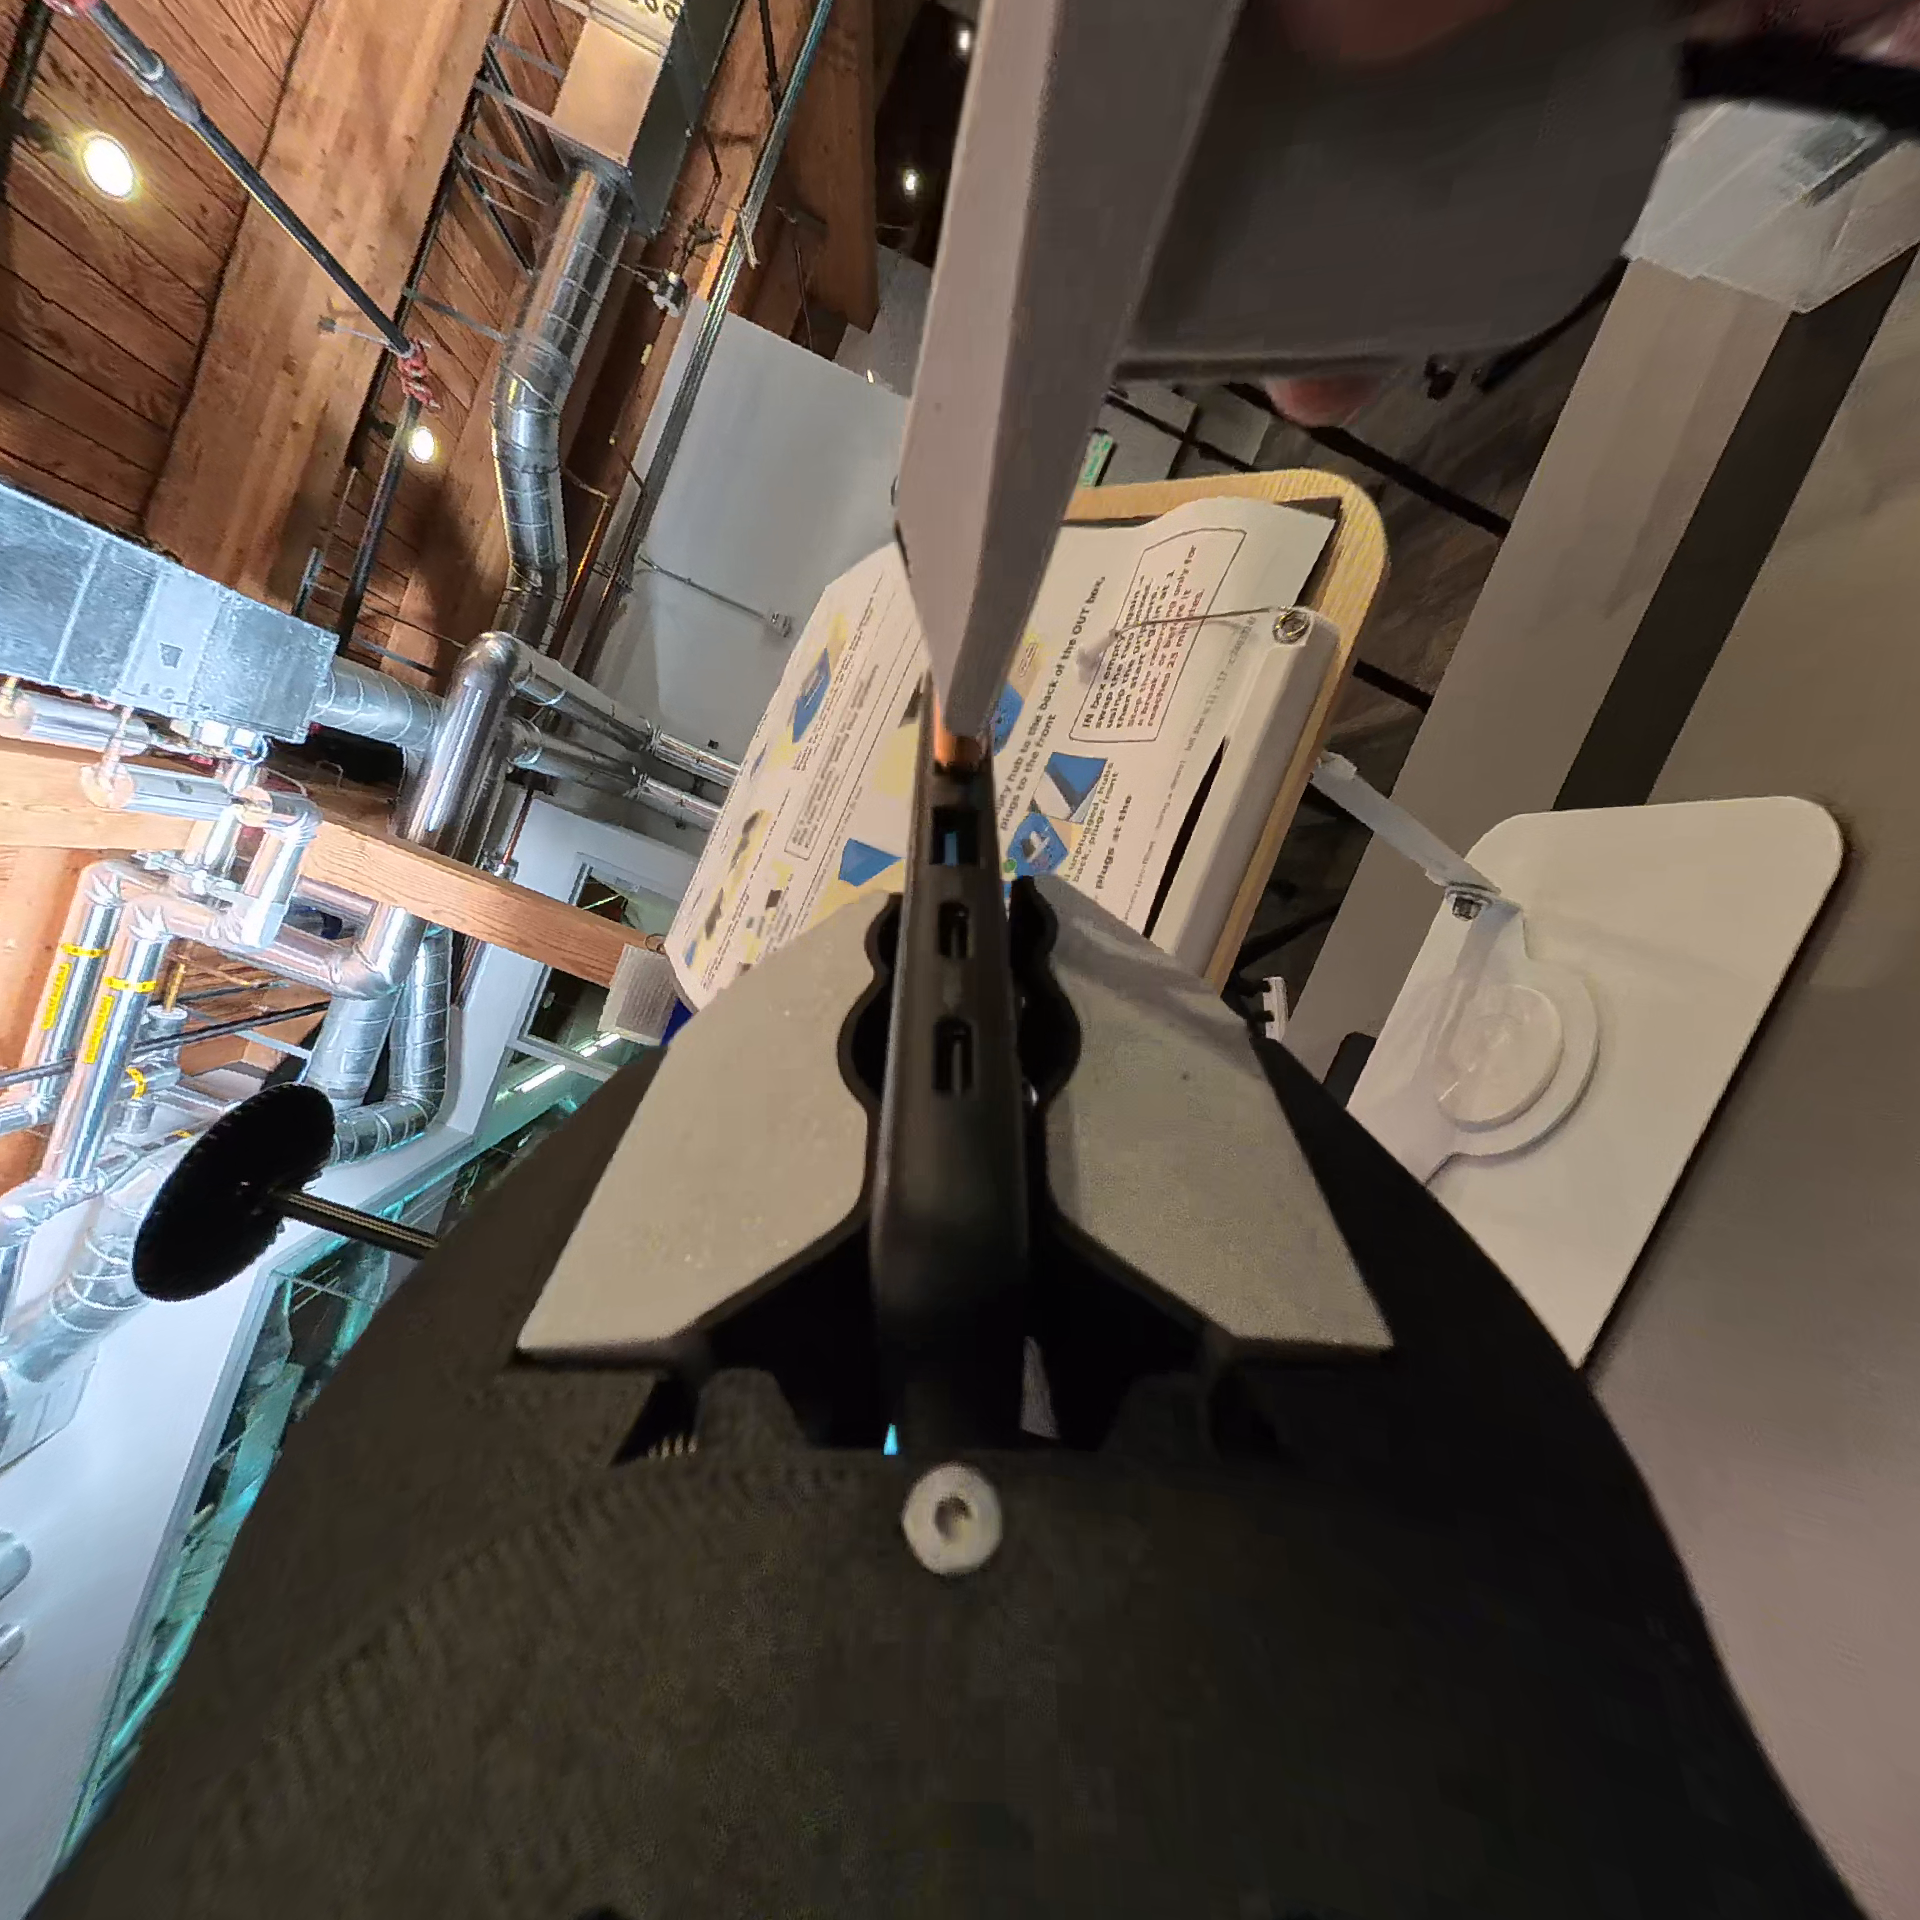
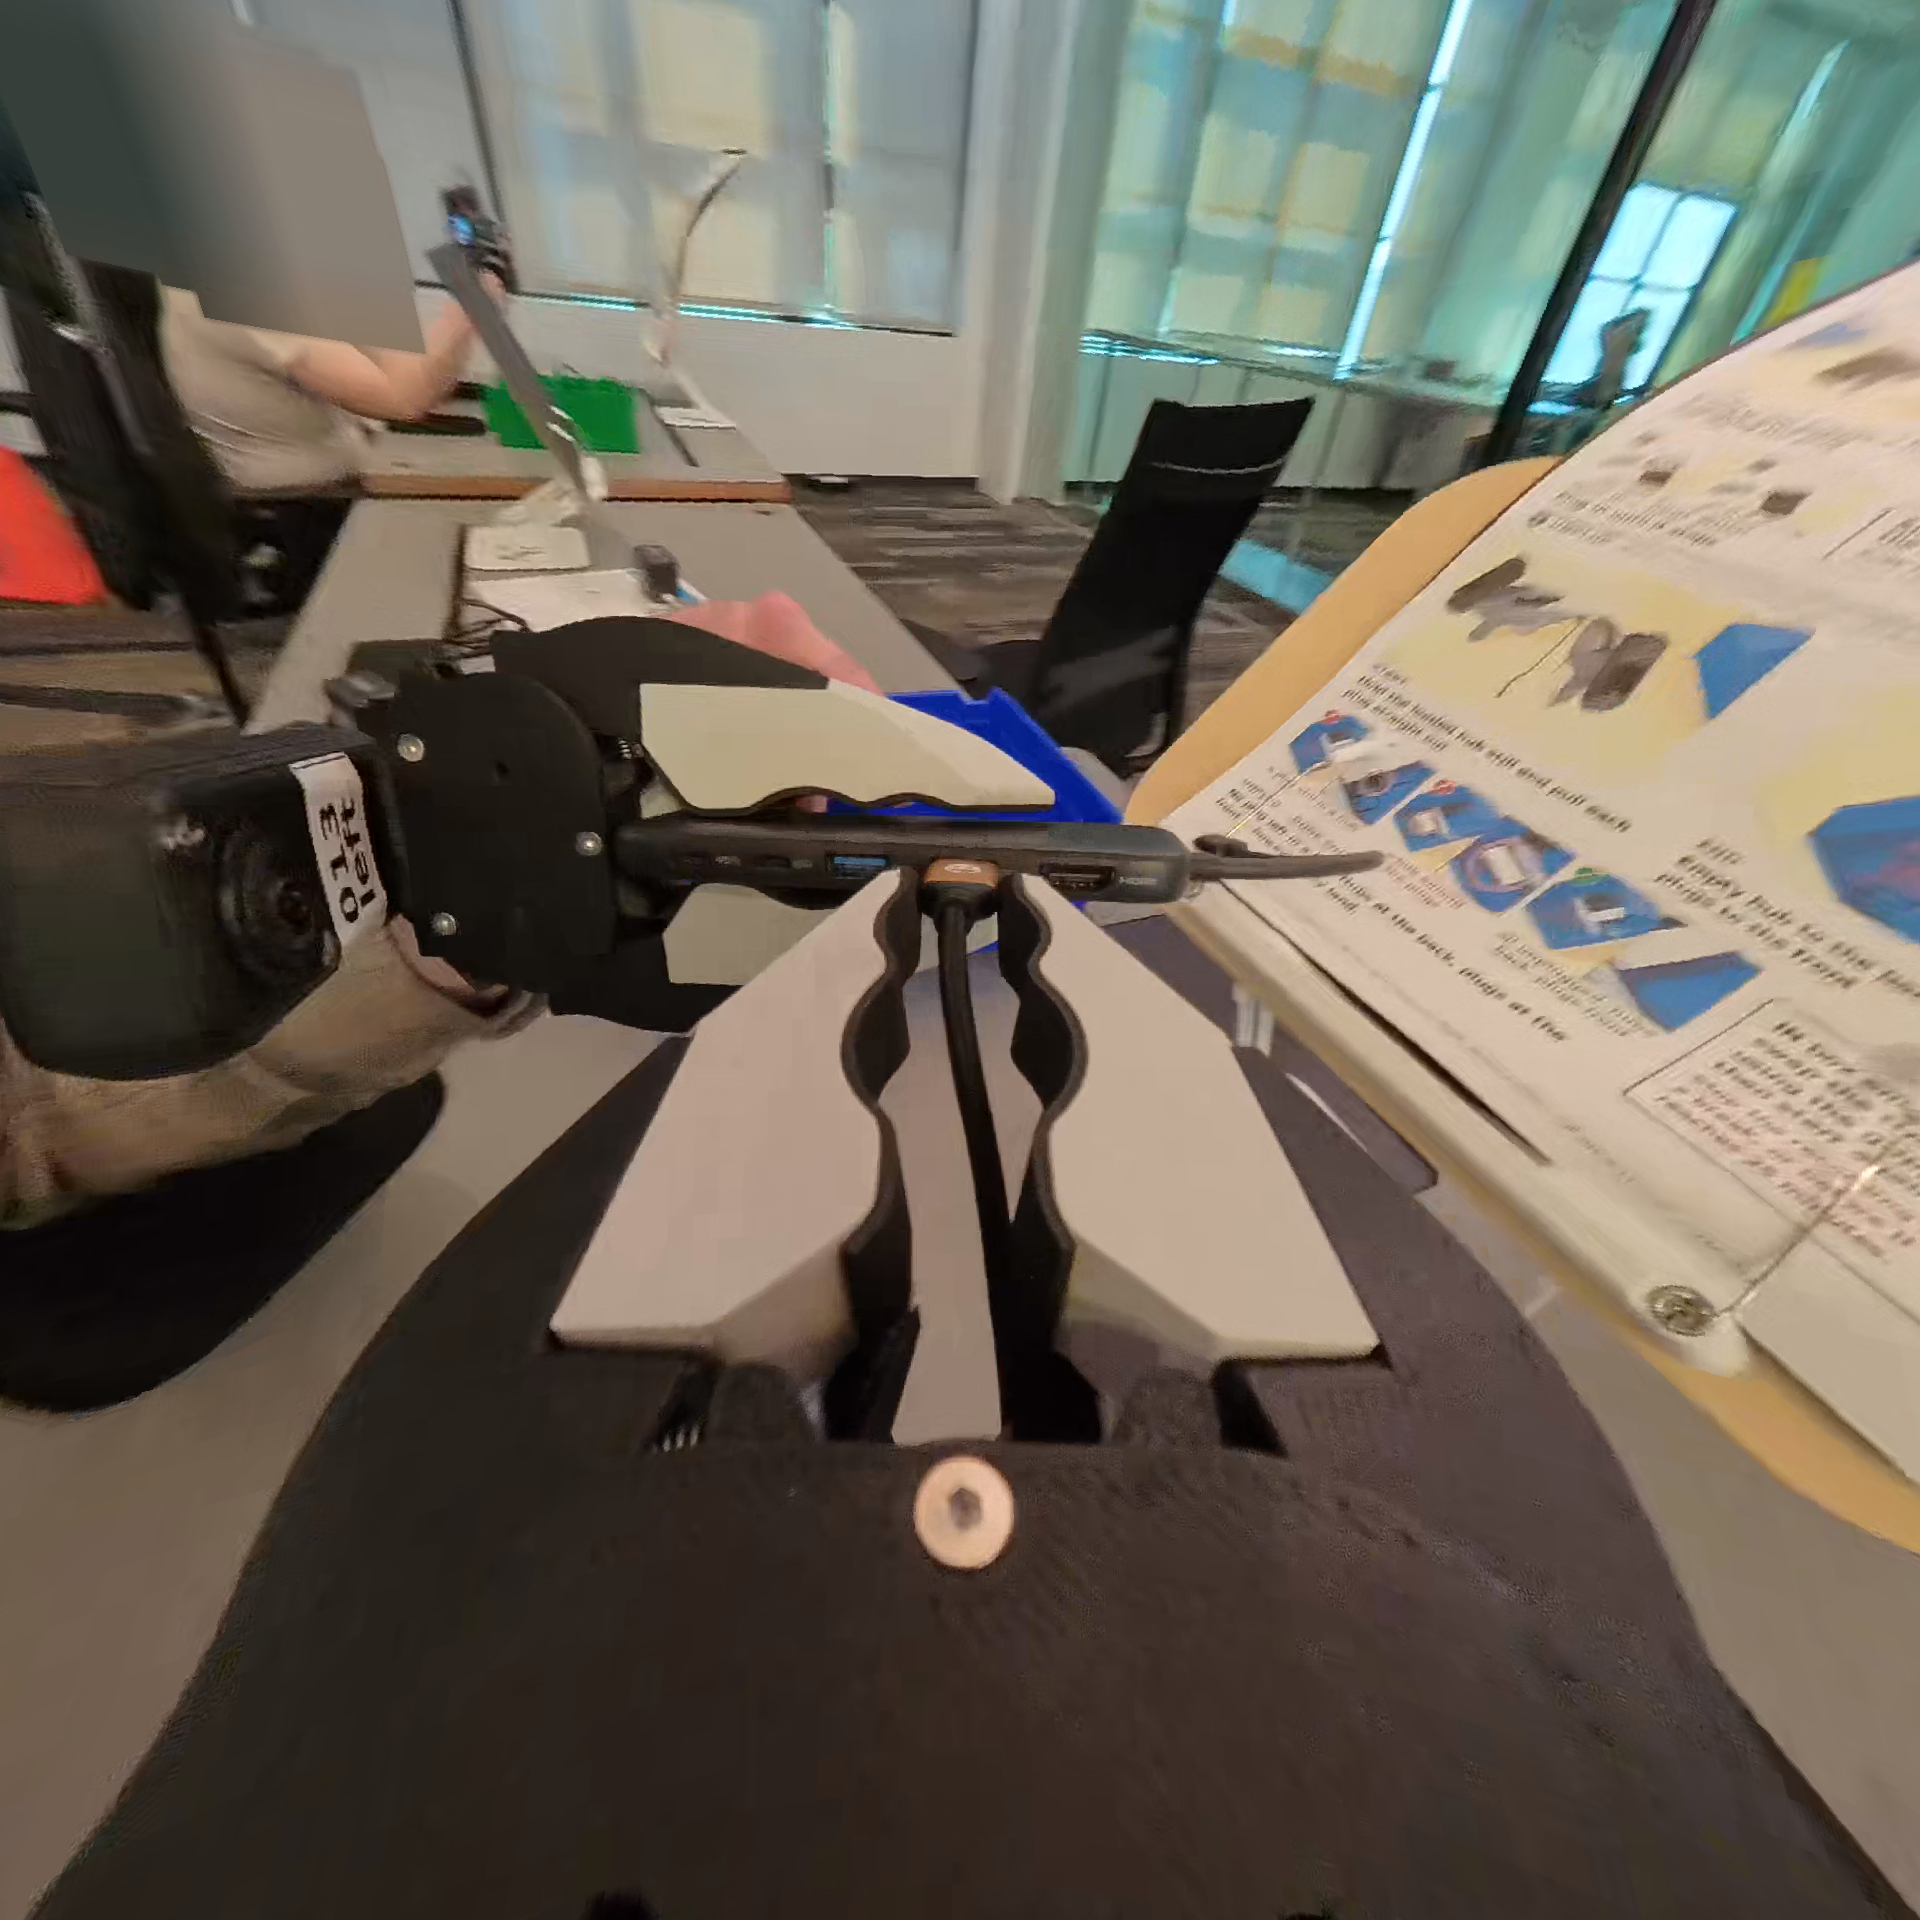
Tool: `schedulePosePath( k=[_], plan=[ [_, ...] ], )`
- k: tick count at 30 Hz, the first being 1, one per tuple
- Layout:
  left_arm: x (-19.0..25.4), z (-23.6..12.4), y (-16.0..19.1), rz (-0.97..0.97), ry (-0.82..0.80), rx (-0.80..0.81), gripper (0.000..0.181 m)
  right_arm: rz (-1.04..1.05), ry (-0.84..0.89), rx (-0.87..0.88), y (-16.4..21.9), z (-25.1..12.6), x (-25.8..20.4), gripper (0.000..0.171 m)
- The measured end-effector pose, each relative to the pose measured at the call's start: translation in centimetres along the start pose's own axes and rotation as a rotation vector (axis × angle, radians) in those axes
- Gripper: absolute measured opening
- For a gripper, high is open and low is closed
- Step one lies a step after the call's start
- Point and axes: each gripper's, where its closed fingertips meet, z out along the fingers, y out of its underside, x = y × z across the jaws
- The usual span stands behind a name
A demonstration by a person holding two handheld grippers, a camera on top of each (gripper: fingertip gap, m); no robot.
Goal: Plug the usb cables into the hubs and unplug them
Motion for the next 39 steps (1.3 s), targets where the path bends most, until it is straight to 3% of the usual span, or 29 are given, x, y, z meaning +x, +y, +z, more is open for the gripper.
schedulePosePath(
  k=[3,8,10,17,25,29,32,36,39],
  plan=[
    [0.6,0.1,-0.6,0.006,0.014,0.013,0.019,0.08,-0.091,0.001,0.6,-0.3,0.1,0.013],
    [0.5,0.4,-0.1,-0.01,0.005,-0.02,0.019,-0.175,0.196,-0.081,0.4,0.1,0.3,0.012],
    [0.2,0.3,0.1,-0.02,0.0,-0.019,0.02,-0.203,0.23,-0.081,0.0,0.1,0.0,0.012],
    [0.3,0.1,-0.7,-0.01,0.003,0.005,0.019,0.139,-0.09,0.036,0.2,-0.5,0.0,0.013],
    [0.4,0.5,0.2,-0.047,0.007,-0.024,0.02,-0.232,0.283,-0.061,-0.1,-0.2,-0.2,0.011],
    [0.0,0.2,0.1,-0.052,-0.003,-0.007,0.02,-0.022,0.126,0.036,-0.4,-0.8,-0.5,0.011],
    [0.4,0.2,-0.3,-0.063,0.009,0.008,0.02,-0.063,0.124,0.019,-0.3,-1.3,-0.7,0.012],
    [0.6,0.4,-0.2,-0.044,0.008,-0.02,0.02,-0.298,0.3,-0.066,0.0,-1.0,-0.4,0.011],
    [0.0,0.3,0.7,-0.059,0.008,-0.05,0.019,-0.228,0.283,0.011,-1.1,-1.6,-0.9,0.011]
  ],
)
